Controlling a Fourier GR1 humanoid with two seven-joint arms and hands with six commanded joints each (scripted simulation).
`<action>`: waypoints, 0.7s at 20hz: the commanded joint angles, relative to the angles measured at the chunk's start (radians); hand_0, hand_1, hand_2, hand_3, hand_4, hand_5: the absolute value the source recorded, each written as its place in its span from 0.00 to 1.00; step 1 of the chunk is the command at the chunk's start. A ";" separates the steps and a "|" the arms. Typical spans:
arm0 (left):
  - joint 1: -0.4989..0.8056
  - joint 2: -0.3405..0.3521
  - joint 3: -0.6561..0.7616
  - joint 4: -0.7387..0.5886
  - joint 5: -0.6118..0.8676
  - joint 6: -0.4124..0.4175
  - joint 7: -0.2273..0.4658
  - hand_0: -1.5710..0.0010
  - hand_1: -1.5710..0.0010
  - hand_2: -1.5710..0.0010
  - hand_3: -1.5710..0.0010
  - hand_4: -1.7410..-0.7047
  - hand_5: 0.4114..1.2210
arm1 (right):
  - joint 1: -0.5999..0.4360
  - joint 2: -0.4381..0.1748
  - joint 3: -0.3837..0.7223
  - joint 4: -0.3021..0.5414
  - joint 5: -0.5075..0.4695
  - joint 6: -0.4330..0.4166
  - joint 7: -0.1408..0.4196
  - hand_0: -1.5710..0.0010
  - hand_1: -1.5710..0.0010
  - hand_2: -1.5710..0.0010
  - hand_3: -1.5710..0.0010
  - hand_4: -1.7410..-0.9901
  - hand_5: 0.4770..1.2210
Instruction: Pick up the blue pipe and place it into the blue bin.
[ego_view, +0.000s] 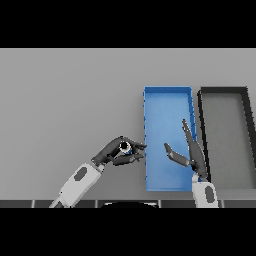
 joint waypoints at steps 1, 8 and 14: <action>-0.006 0.001 -0.001 -0.027 0.000 0.008 0.023 0.02 0.01 0.01 0.06 0.01 0.99 | -0.002 0.002 -0.002 -0.004 0.000 -0.005 0.012 1.00 1.00 1.00 1.00 0.78 0.16; -0.030 0.009 -0.012 -0.076 -0.005 0.009 0.124 0.00 0.00 0.00 0.05 0.00 1.00 | -0.004 -0.005 -0.012 0.003 0.008 -0.016 -0.009 1.00 1.00 1.00 1.00 0.82 0.17; -0.037 0.013 -0.006 -0.071 -0.010 0.002 0.142 0.00 0.00 0.00 0.05 0.00 1.00 | 0.026 -0.008 -0.013 -0.029 -0.023 0.007 -0.059 1.00 1.00 1.00 1.00 0.74 0.19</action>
